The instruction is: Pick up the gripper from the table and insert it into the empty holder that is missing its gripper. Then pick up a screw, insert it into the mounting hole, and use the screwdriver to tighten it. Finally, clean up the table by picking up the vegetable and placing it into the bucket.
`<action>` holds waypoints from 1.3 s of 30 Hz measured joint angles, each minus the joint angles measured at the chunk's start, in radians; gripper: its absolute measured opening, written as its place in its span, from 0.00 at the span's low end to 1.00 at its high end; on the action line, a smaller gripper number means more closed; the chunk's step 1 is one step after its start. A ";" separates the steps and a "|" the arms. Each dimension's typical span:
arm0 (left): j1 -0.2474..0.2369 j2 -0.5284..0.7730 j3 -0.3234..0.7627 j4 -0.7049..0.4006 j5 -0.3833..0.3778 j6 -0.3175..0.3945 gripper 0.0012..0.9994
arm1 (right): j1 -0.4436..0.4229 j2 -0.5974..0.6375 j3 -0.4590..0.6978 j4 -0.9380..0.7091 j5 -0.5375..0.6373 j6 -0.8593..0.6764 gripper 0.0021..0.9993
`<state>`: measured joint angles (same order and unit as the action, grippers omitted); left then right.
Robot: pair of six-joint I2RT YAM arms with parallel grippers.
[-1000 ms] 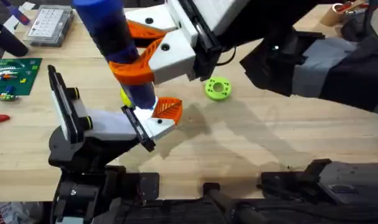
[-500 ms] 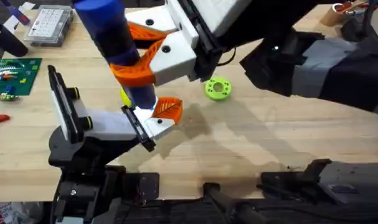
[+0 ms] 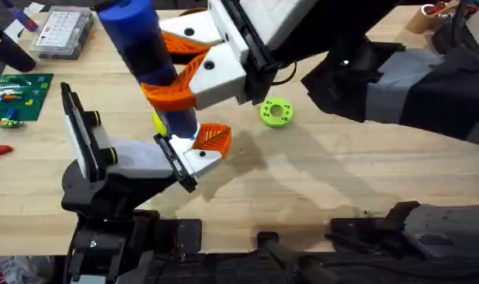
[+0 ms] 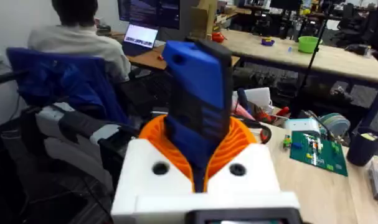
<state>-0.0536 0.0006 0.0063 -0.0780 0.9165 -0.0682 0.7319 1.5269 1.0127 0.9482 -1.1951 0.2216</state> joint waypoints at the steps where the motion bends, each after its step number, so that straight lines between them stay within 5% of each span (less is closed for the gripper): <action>1: 0.000 0.000 0.000 0.000 0.000 0.000 0.01 | 0.000 0.000 -0.003 0.000 0.000 -0.003 0.04; 39: 0.000 0.000 0.000 0.000 0.000 0.000 0.01 | 0.000 0.000 -0.020 -0.007 0.000 -0.050 0.04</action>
<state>-0.0536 0.0009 0.0063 -0.0780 0.9165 -0.0685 0.7319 1.5269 0.9932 0.9415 -1.1950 0.1711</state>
